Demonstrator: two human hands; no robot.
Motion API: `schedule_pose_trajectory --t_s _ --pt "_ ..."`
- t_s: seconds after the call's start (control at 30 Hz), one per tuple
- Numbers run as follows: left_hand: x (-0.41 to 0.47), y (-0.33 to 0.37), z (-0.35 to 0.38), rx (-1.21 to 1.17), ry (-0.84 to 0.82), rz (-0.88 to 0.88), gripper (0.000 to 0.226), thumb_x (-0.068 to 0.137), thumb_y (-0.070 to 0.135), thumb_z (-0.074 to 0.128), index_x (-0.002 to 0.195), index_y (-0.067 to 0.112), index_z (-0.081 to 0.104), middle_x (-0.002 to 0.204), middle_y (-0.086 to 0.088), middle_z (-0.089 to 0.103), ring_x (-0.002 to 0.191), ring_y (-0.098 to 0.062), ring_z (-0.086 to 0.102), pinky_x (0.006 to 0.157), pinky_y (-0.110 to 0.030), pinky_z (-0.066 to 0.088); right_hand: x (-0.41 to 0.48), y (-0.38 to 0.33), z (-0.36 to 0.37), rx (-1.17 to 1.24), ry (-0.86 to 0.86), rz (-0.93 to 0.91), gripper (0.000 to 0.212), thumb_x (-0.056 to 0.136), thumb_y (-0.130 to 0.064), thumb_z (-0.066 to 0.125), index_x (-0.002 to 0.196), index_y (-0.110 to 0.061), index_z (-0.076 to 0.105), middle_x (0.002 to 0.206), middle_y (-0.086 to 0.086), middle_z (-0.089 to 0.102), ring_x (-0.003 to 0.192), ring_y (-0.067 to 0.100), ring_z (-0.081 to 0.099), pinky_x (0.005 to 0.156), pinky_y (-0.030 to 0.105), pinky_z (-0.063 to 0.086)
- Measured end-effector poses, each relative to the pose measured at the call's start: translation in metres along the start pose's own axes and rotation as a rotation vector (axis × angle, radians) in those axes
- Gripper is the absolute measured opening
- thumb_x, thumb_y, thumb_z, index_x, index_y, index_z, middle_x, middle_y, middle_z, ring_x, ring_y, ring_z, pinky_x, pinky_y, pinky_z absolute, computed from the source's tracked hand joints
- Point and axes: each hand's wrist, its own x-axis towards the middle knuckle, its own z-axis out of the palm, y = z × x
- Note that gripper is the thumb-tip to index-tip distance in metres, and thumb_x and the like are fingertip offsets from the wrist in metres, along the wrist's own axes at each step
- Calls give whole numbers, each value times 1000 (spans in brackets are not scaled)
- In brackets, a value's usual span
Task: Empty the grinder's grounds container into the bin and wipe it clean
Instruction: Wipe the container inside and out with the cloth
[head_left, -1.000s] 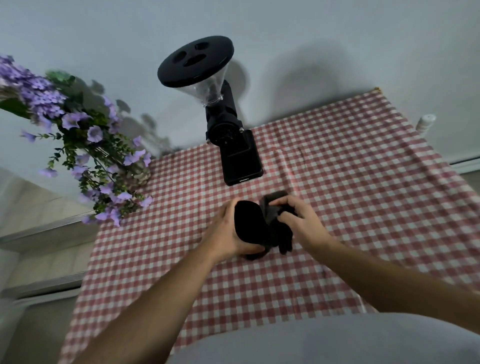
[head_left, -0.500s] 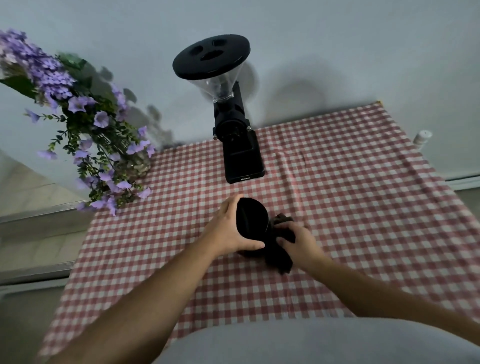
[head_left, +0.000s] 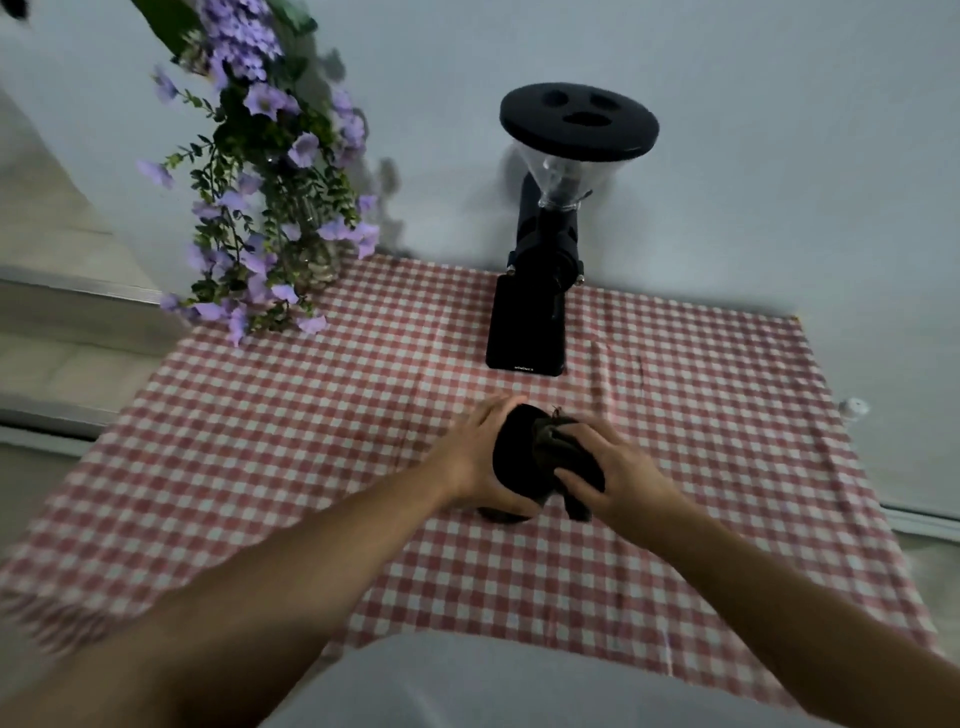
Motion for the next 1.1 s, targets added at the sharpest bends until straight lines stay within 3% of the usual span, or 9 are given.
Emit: schedule_pose_trajectory --t_s 0.13,0.23,0.33,0.47,0.53,0.63,0.73,0.97,1.1 --pt "0 -5 3 -18 -8 28 125 58 63 80 150 35 1 161 9 4 145 -20 16 112 -46 31 6 -5 -1 -141 -7 -75 45 88 -32 58 129 -33 40 142 -9 26 112 10 47 80 17 47" --pt "0 -10 4 -12 0 49 130 59 67 79 154 26 0 162 4 5 145 -23 19 114 -47 31 19 -7 -17 -409 10 -238 47 88 -24 59 132 -32 45 147 -5 26 123 16 41 85 22 48" --pt "2 -11 6 -6 12 64 132 57 71 77 154 22 2 160 1 10 142 -25 24 110 -49 36 24 -12 -23 -588 -115 -250 49 93 -32 49 139 -40 33 155 -8 16 132 19 31 87 28 48" --pt "4 -15 9 3 22 79 131 57 74 73 154 25 0 160 3 10 141 -26 26 110 -49 36 22 -19 -15 -326 -270 -37 53 89 -58 38 139 -44 30 156 -13 4 135 16 28 103 36 41" --pt "5 -16 11 5 25 75 131 57 75 73 153 26 0 160 3 10 140 -27 28 110 -48 36 28 -20 -13 -233 -235 23 41 92 -51 41 132 -41 44 155 -10 14 134 17 32 104 35 40" --pt "6 -17 13 8 24 66 131 57 77 72 153 28 -2 161 2 8 142 -28 26 111 -49 34 37 -20 -12 -142 -60 39 25 93 -31 52 115 -34 61 139 -8 40 119 10 44 90 17 44" --pt "7 -17 16 9 22 43 130 56 78 71 151 32 -4 162 5 5 144 -27 22 112 -50 33 36 -18 -7 -84 66 92 22 91 -24 56 109 -33 64 128 -9 48 110 8 48 71 4 34" --pt "7 -15 19 20 46 41 124 57 77 71 147 37 -5 161 7 5 143 -27 24 107 -49 39 28 -20 -3 -113 -55 100 34 91 -49 44 115 -32 62 140 -6 43 116 14 48 92 26 45" --pt "5 -14 19 4 41 8 125 57 77 71 147 37 -6 161 6 4 143 -27 22 107 -51 38 38 -22 -6 -101 9 133 22 90 -33 56 110 -30 66 135 -5 50 117 14 50 92 24 43"
